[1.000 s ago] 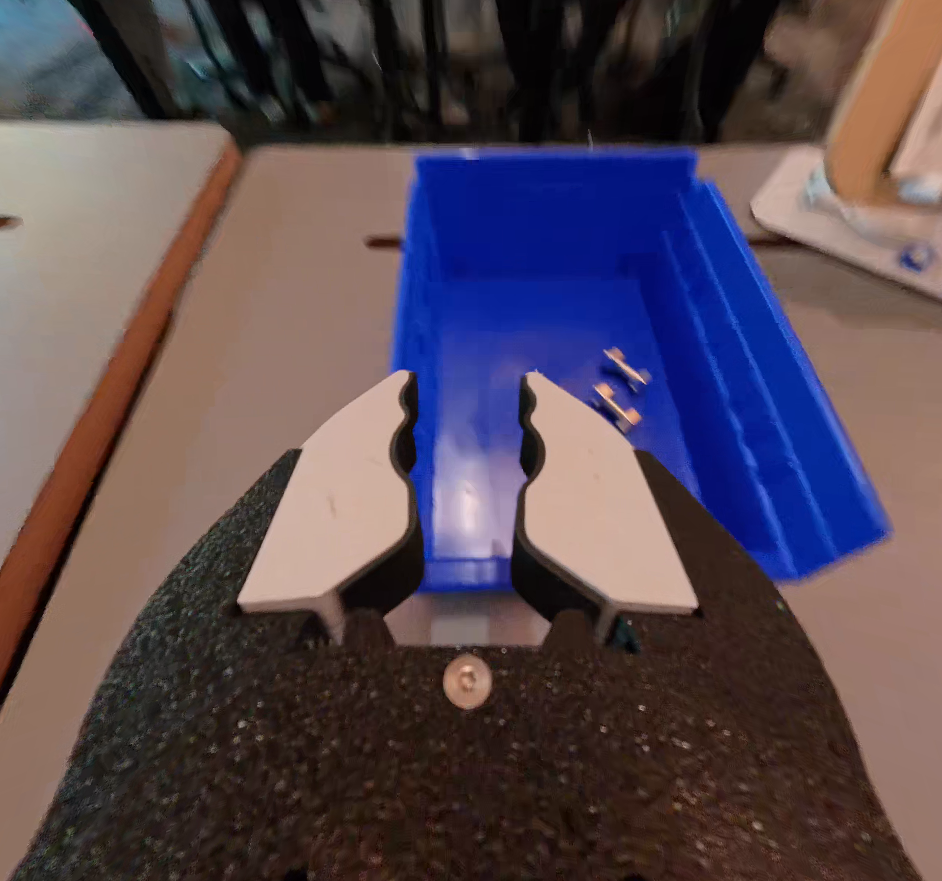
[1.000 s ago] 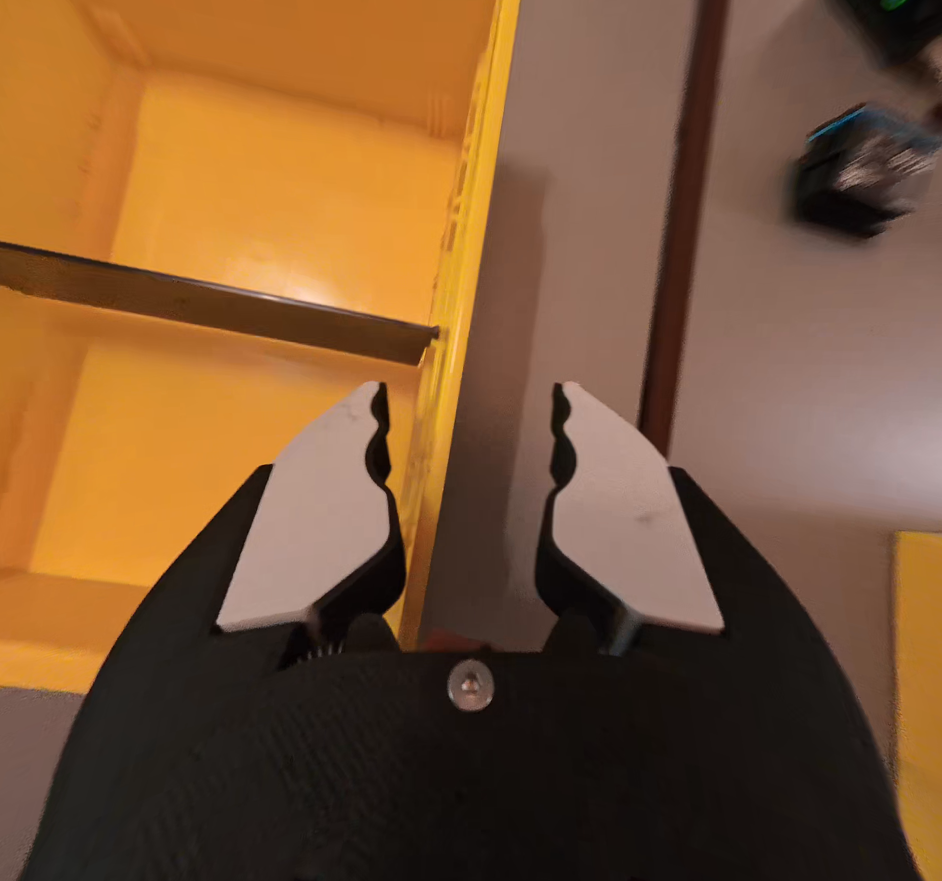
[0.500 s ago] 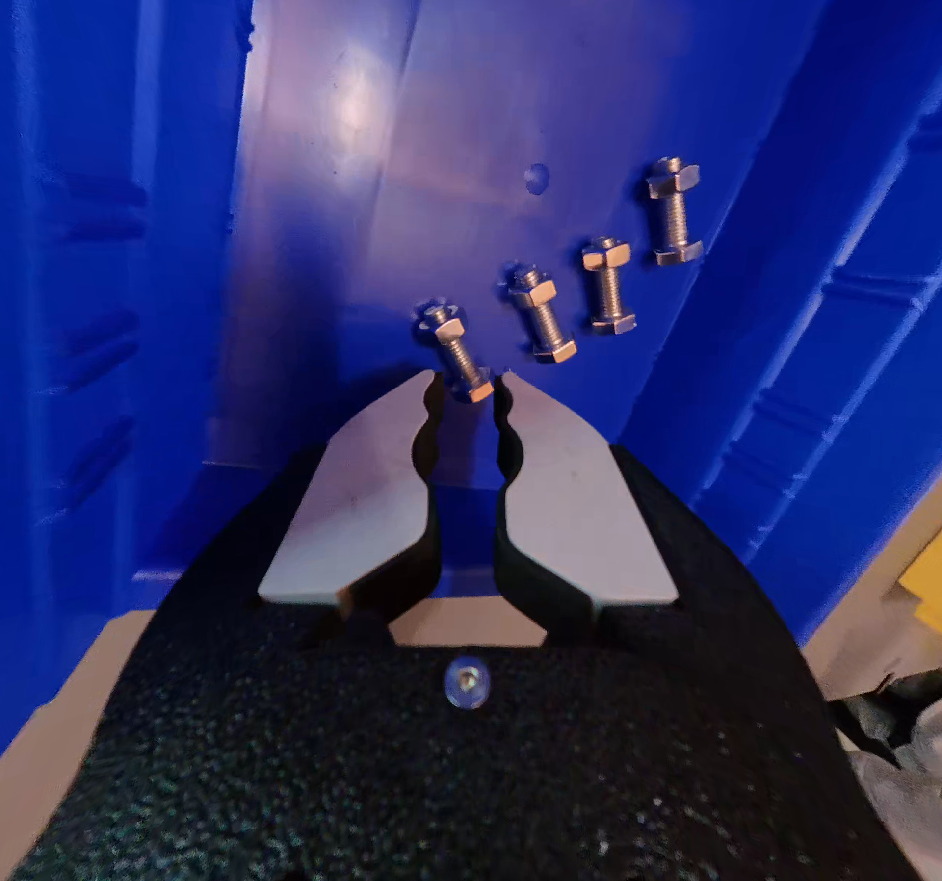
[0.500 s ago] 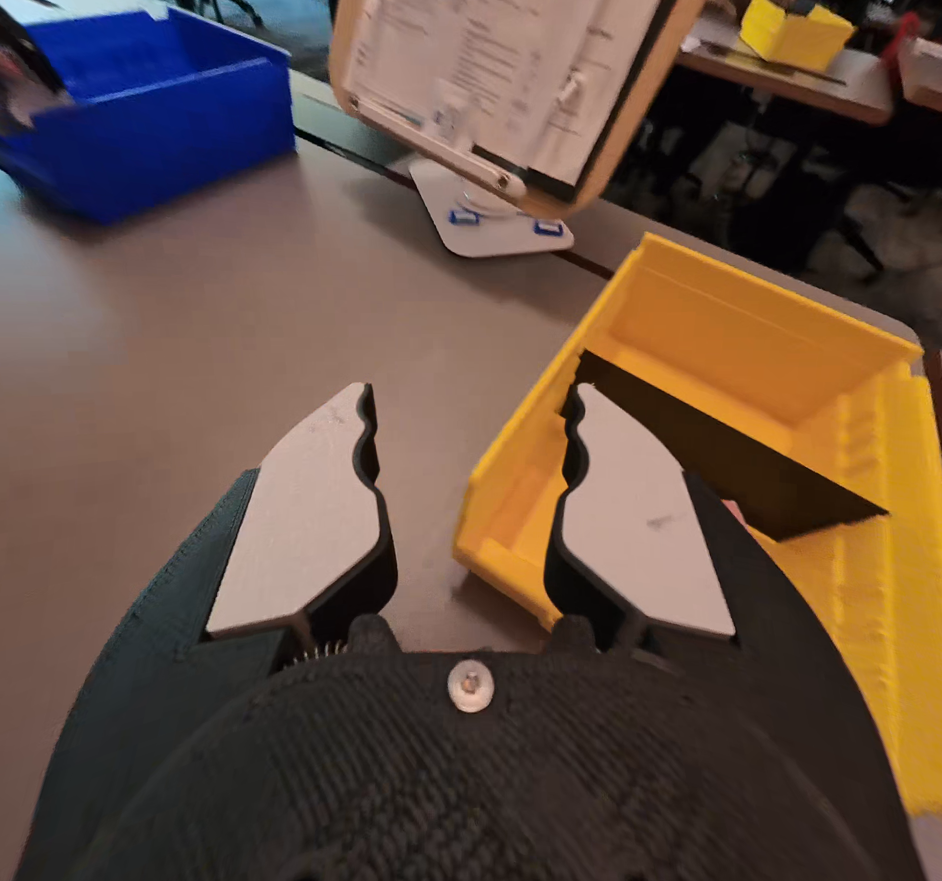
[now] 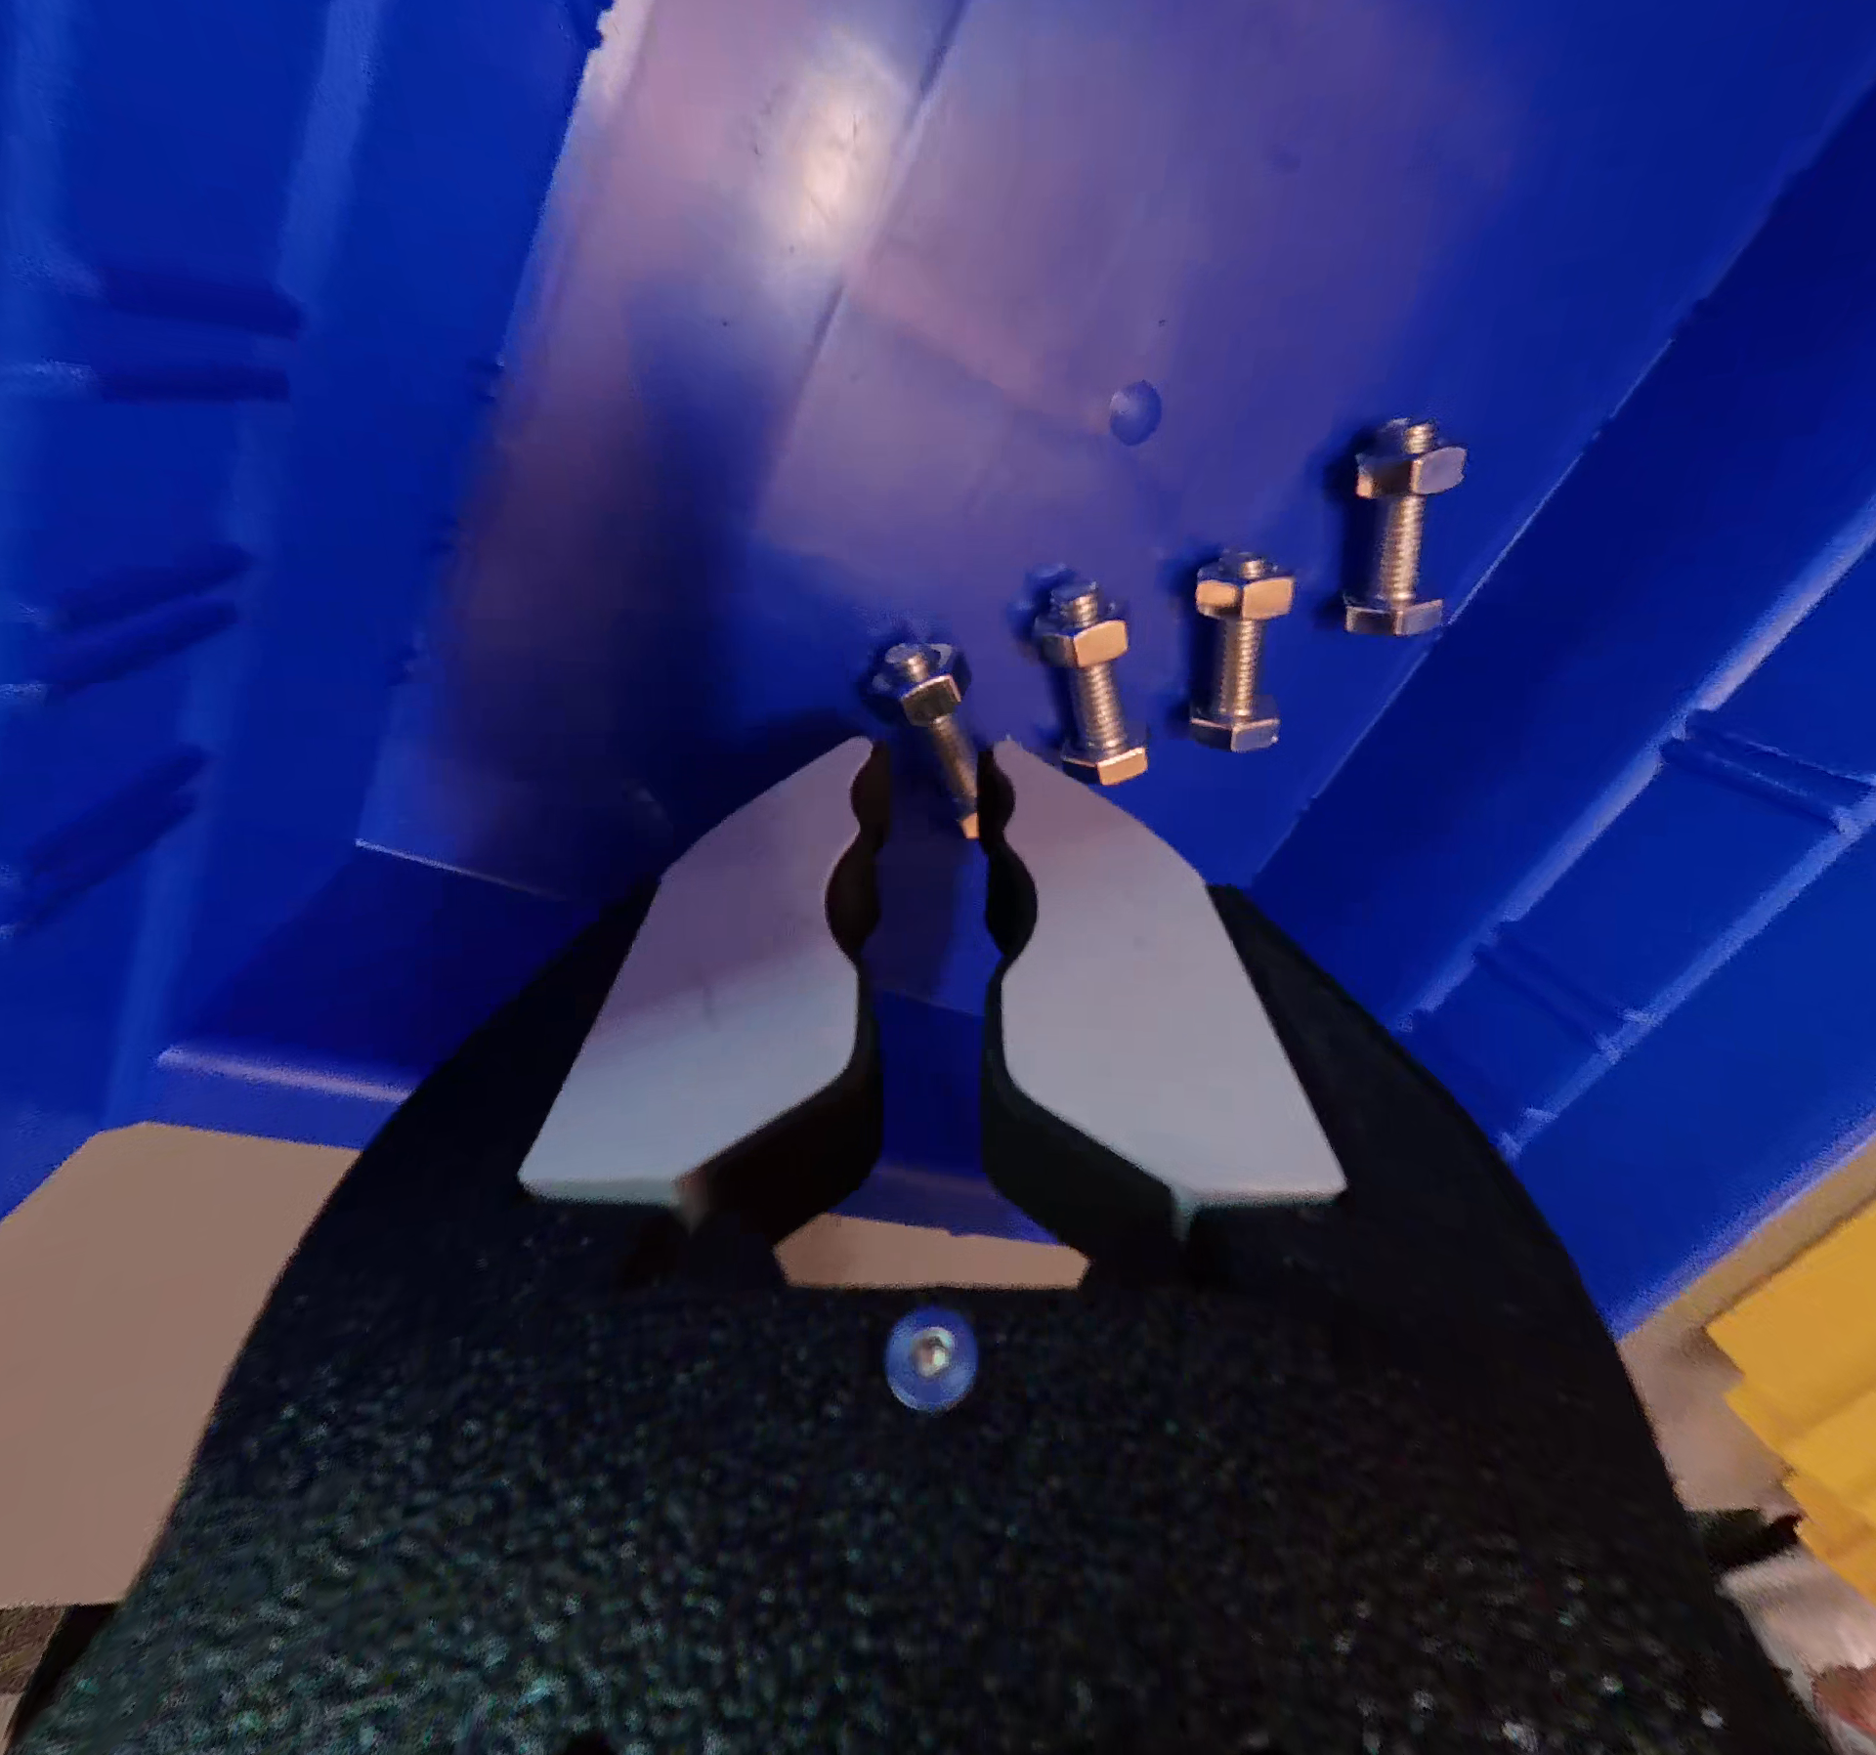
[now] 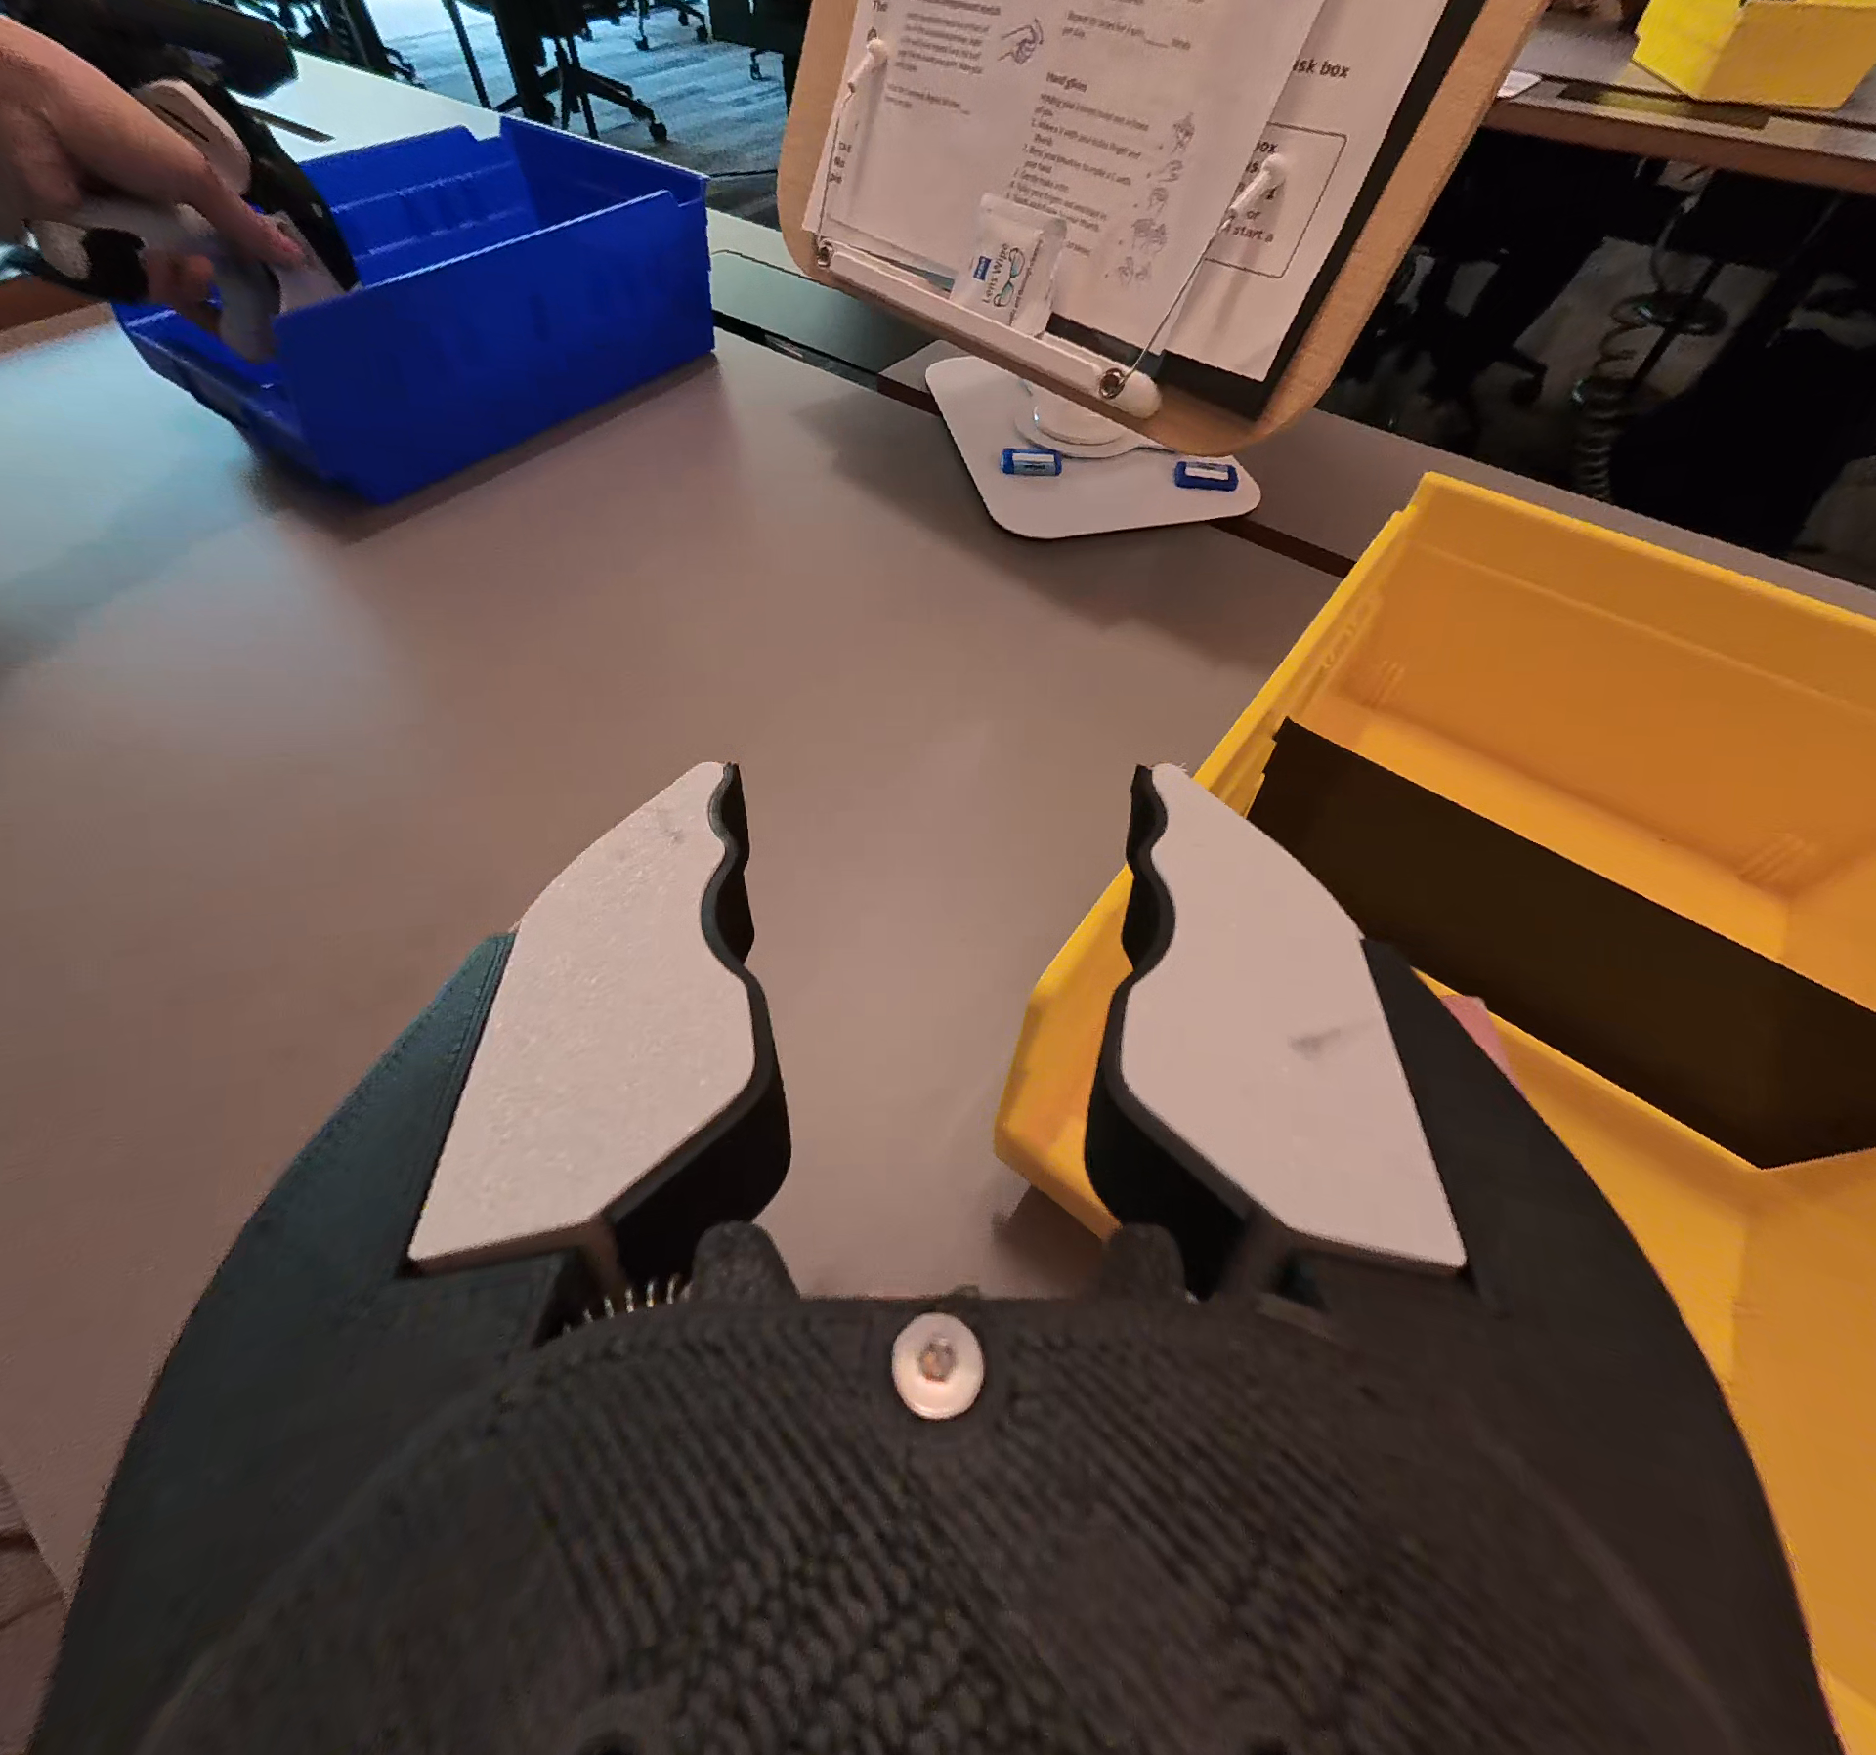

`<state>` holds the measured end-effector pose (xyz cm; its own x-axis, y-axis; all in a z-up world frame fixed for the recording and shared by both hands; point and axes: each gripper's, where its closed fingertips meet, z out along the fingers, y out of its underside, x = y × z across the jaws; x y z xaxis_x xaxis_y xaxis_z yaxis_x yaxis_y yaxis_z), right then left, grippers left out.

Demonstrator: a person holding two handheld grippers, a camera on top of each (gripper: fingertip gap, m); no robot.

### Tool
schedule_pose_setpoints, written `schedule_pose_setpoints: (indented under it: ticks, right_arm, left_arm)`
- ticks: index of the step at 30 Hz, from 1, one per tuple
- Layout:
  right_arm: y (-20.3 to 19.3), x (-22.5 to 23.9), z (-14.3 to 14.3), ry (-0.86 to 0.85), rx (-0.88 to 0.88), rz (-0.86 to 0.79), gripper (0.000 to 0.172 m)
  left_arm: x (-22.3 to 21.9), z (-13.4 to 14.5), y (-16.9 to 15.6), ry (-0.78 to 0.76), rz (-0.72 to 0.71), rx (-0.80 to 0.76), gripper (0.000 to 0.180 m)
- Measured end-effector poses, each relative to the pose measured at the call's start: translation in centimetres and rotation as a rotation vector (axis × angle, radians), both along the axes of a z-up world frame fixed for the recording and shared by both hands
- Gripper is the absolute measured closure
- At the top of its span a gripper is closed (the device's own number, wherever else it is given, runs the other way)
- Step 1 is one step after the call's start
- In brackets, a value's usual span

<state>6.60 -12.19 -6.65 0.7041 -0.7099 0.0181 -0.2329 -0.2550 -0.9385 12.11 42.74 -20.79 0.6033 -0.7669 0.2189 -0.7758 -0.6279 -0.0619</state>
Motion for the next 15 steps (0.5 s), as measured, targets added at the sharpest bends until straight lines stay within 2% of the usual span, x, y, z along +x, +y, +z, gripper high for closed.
schedule_pose_setpoints:
  ticks: [9, 15]
  right_arm:
    - [0.1, 0.0, -0.9, 0.006, -0.048, -0.003, 0.099]
    - [0.5, -0.2, -1.3, 0.016, -0.063, 0.011, 0.099]
  left_arm:
    - [0.3, -0.3, -0.9, 0.008, 0.077, -0.034, 0.172]
    - [0.7, -0.3, -1.4, -0.026, 0.223, -0.136, 0.172]
